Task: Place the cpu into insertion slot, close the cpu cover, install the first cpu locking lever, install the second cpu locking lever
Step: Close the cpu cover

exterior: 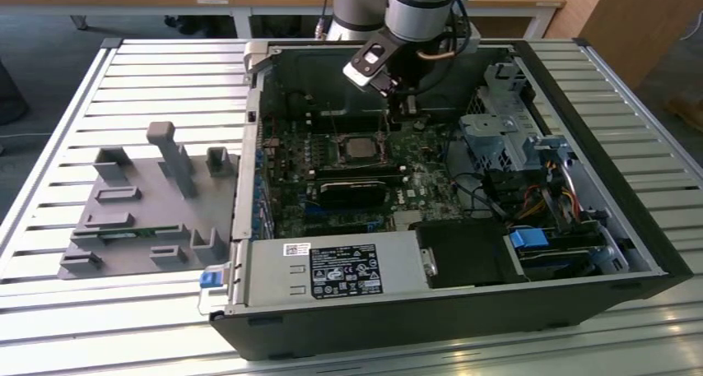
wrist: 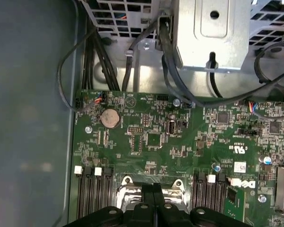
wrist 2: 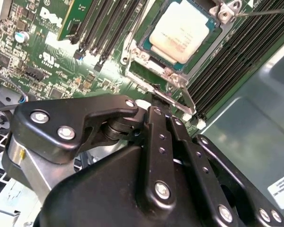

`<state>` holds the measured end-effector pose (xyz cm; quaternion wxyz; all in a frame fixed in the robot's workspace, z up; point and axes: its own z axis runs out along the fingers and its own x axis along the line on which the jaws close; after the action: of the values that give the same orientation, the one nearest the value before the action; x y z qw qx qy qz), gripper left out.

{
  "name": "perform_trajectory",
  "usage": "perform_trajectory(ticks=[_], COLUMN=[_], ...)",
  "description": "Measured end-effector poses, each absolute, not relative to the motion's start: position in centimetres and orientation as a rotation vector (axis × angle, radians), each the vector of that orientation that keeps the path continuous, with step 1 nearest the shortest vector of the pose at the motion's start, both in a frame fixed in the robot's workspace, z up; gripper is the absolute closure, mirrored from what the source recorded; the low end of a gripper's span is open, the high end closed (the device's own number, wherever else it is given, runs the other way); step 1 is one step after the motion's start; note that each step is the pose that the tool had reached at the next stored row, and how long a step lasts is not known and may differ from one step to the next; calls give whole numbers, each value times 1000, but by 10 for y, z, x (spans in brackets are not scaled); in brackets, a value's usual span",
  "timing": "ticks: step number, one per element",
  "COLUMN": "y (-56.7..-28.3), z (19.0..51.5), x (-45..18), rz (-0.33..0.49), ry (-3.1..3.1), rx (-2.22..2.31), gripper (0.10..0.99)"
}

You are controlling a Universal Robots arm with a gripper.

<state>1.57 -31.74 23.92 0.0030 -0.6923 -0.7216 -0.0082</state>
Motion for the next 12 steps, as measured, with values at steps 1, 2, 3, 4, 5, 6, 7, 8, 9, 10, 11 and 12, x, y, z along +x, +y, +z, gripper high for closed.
perform_trajectory(ticks=[1,2,3,4,5,6,7,8,9,10,11,12], y=[-317,-317,-317,-317,-317,-317,-317,-317,-317,-317,-317,-317], z=[239,238,237,237,236,235,234,232,231,230,229,229], x=[15,14,13,13,12,11,11,10,10,9,8,6], rz=[-26,-26,-26,-25,-25,-25,-26,-26,-26,-26,-26,-26], ry=[-2263,-2263,-2263,-2263,-2263,-2263,-2263,-2263,-2263,-2263,-2263,-2263], rx=[-2171,-2171,-2171,-2171,-2171,-2171,-2171,-2171,-2171,-2171,-2170,-2171], gripper=[980,980,980,980,980,980,980,980,980,980,980,980])
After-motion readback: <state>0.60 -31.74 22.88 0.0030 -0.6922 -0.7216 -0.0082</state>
